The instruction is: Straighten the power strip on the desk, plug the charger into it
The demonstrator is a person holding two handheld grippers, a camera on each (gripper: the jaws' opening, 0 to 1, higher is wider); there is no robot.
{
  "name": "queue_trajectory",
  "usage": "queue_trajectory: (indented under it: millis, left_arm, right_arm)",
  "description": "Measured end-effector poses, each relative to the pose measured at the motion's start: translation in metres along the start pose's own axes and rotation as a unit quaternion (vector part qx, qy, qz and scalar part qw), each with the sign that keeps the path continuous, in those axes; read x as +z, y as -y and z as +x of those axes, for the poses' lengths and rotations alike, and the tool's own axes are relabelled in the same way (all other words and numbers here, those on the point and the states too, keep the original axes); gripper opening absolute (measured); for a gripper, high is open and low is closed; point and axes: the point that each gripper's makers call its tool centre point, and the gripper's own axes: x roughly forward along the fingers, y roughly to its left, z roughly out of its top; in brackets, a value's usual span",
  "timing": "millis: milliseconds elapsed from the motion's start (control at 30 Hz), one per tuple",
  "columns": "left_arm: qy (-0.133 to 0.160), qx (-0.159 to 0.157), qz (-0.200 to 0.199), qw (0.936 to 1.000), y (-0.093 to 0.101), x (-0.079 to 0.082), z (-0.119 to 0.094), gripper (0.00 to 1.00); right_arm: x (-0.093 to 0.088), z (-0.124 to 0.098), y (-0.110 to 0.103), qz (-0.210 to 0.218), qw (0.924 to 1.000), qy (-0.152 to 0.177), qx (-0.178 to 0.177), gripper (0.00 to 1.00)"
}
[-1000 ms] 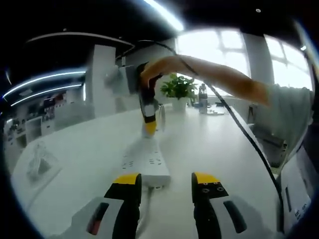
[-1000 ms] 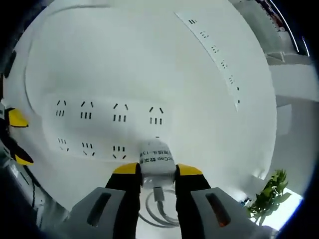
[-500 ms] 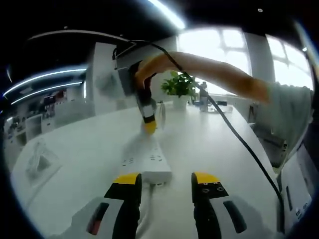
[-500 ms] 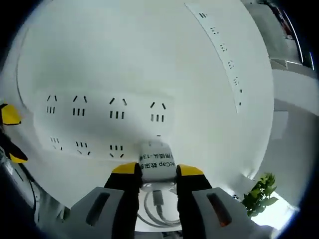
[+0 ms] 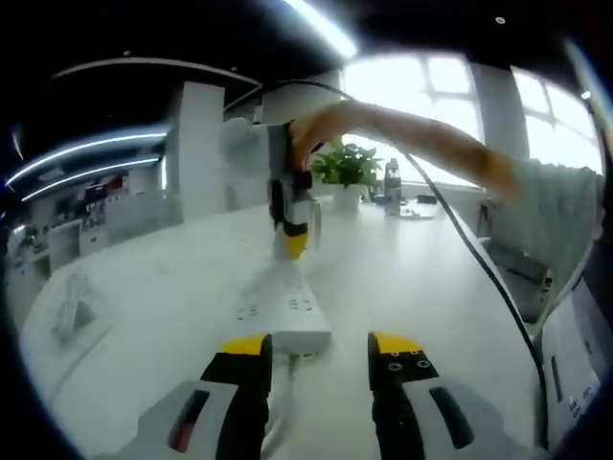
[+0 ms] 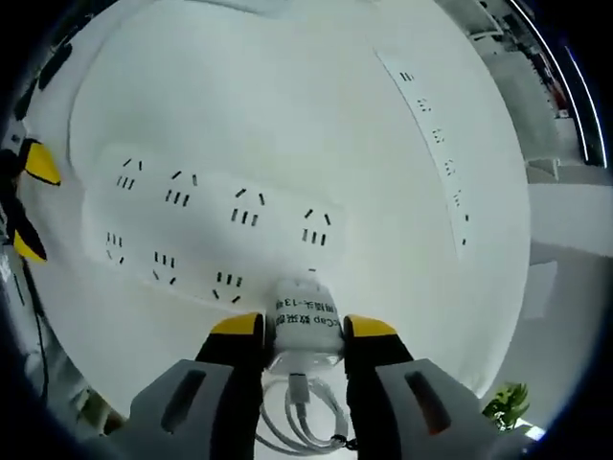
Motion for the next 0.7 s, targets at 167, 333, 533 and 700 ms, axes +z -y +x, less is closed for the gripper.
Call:
queue_trajectory:
  millis: [167, 333, 533, 700]
  left_arm:
    - [0.001, 0.000, 0.001, 1.0000, 0.000, 0.000, 0.000, 0.41]
    - [-0.001, 0.002, 0.000, 1.0000, -0.001, 0.000, 0.000, 0.41]
    - [-0.003, 0.007, 0.000, 1.0000, -0.003, -0.001, -0.001, 0.41]
    - [-0.008, 0.009, -0.001, 0.9999, -0.003, -0.003, -0.001, 0.41]
  right_arm:
    - [0.003, -0.001, -0.001, -0.020, 0.9989, 0.042, -0.003, 0.32]
    - [0.005, -0.003, -0.002, -0.057, 0.9949, 0.081, -0.017, 0.33]
    - [0.008, -0.009, 0.004, -0.129, 0.9832, 0.111, -0.067, 0.35]
    - [0.011, -0.012, 0.008, -0.169, 0.9735, 0.122, -0.093, 0.33]
